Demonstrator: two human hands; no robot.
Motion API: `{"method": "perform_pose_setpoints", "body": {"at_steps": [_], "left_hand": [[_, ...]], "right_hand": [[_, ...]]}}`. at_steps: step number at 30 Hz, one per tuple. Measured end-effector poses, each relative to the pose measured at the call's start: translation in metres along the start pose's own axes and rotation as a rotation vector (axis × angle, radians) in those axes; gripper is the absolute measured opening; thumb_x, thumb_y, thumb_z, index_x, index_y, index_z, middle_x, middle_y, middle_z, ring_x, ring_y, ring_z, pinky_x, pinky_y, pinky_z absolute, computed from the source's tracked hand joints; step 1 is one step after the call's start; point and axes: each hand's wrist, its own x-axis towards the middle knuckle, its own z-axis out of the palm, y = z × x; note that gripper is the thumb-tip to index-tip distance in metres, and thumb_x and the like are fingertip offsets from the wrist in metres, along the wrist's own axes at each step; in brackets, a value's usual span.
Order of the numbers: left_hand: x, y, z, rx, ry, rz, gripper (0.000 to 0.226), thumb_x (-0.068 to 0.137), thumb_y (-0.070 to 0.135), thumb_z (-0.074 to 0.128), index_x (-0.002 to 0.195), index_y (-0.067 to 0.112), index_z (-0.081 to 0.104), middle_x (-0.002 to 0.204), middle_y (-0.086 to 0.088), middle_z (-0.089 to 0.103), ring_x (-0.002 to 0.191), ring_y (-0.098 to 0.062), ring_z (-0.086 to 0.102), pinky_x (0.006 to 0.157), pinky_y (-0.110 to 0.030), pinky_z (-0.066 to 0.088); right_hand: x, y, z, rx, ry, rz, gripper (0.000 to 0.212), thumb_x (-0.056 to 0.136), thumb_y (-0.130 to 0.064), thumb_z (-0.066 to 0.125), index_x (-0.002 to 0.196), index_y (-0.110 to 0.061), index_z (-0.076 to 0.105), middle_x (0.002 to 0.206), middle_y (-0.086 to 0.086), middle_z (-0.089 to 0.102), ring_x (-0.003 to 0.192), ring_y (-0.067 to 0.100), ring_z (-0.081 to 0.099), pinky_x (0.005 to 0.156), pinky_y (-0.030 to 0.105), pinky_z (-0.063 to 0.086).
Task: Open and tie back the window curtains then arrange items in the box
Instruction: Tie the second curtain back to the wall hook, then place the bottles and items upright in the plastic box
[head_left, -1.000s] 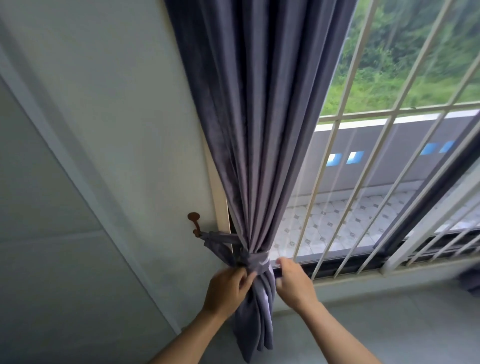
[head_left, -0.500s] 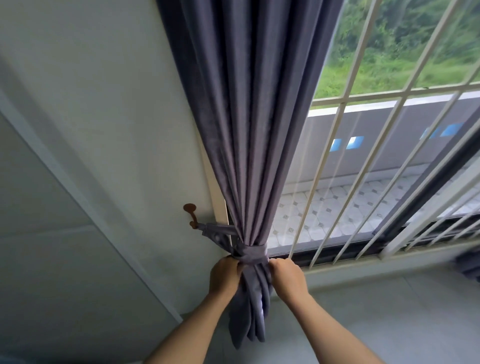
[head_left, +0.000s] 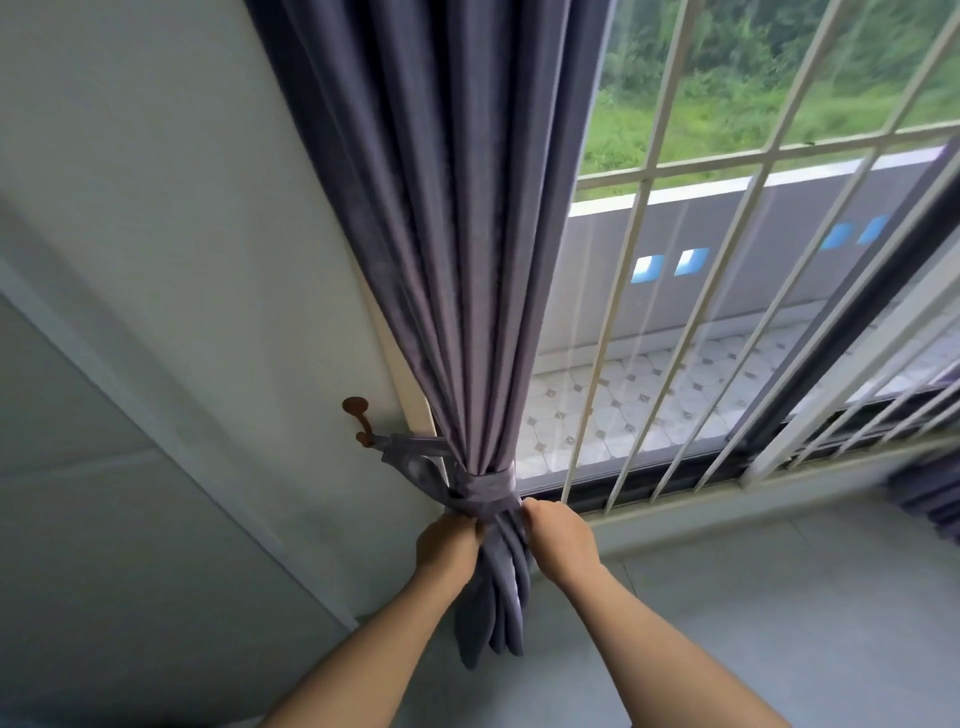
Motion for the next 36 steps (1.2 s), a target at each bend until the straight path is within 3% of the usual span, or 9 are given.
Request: {"method": "perform_pose_setpoints", "body": {"at_steps": [2,6,11,15,17,22,26,30,36], "left_hand": [[-0.002,0.013,0.001,0.035,-0.101,0.038,0.038,0.102,0.033,0.032,0.130,0.016,0.051,0.132,-0.011,0.053,0.120,-0.029,0.053,0.095,-0.036,0.043],[0.002,0.054,0.003,0.120,-0.145,0.116,0.039,0.102,0.034,0.031,0.131,0.019,0.051,0.133,-0.009,0.054,0.120,-0.030,0.052,0.095,-0.036,0.043],[0.001,0.138,-0.016,0.059,-0.064,0.180,0.051,0.099,0.048,0.033,0.111,0.006,0.061,0.114,-0.013,0.063,0.108,-0.034,0.058,0.084,-0.038,0.045],[0.007,0.225,-0.029,0.085,0.023,0.358,0.043,0.099,0.043,0.038,0.103,0.007,0.062,0.105,-0.012,0.065,0.100,-0.032,0.061,0.072,-0.035,0.043],[0.010,0.277,-0.030,0.109,0.065,0.438,0.038,0.099,0.041,0.040,0.102,0.009,0.062,0.104,-0.011,0.065,0.098,-0.030,0.061,0.070,-0.035,0.042],[0.015,0.424,-0.017,0.165,0.136,0.695,0.047,0.093,0.051,0.043,0.123,0.016,0.053,0.129,-0.009,0.053,0.120,-0.030,0.049,0.095,-0.041,0.041],[0.005,0.550,0.001,0.219,0.150,0.908,0.059,0.093,0.051,0.044,0.143,0.021,0.035,0.155,-0.008,0.024,0.143,-0.028,0.020,0.113,-0.045,0.020],[-0.023,0.656,0.020,0.230,0.101,1.067,0.058,0.094,0.047,0.045,0.143,0.018,0.035,0.157,-0.010,0.020,0.145,-0.029,0.015,0.115,-0.049,0.013],[-0.048,0.778,0.059,0.255,0.057,1.222,0.054,0.093,0.042,0.047,0.140,0.016,0.038,0.154,-0.011,0.023,0.143,-0.030,0.019,0.115,-0.048,0.017]], "right_hand": [[-0.001,0.006,-0.002,-0.005,-0.014,-0.030,0.022,0.096,-0.020,0.037,0.096,-0.009,0.055,0.099,0.011,0.063,0.096,0.034,0.057,0.063,0.035,0.036],[0.000,0.032,-0.009,0.039,0.024,0.022,0.026,0.098,-0.027,0.036,0.093,-0.011,0.056,0.100,0.009,0.064,0.097,0.034,0.057,0.069,0.037,0.037],[-0.003,0.099,-0.044,0.019,0.110,0.150,0.029,0.099,-0.033,0.036,0.100,-0.016,0.059,0.107,0.004,0.066,0.101,0.030,0.058,0.078,0.038,0.041],[-0.020,0.174,-0.093,0.010,0.175,0.266,0.032,0.098,-0.040,0.040,0.111,-0.018,0.058,0.116,0.003,0.063,0.108,0.028,0.056,0.084,0.038,0.042],[-0.036,0.219,-0.118,0.029,0.203,0.322,0.042,0.095,-0.047,0.043,0.127,-0.021,0.052,0.129,0.002,0.056,0.117,0.029,0.051,0.091,0.040,0.041],[-0.100,0.347,-0.175,0.025,0.262,0.500,0.065,0.092,-0.058,0.042,0.148,-0.027,0.029,0.154,0.008,0.030,0.137,0.028,0.032,0.107,0.045,0.032],[-0.166,0.448,-0.213,0.012,0.279,0.742,0.070,0.090,-0.063,0.041,0.150,-0.030,0.024,0.158,0.005,0.021,0.141,0.027,0.026,0.111,0.049,0.028],[-0.236,0.523,-0.237,0.057,0.273,0.916,0.071,0.089,-0.064,0.041,0.149,-0.031,0.024,0.159,0.004,0.017,0.142,0.029,0.024,0.111,0.051,0.027],[-0.303,0.609,-0.251,0.119,0.318,1.128,0.072,0.087,-0.064,0.045,0.149,-0.032,0.026,0.159,0.005,0.019,0.141,0.030,0.028,0.110,0.051,0.029]]}}
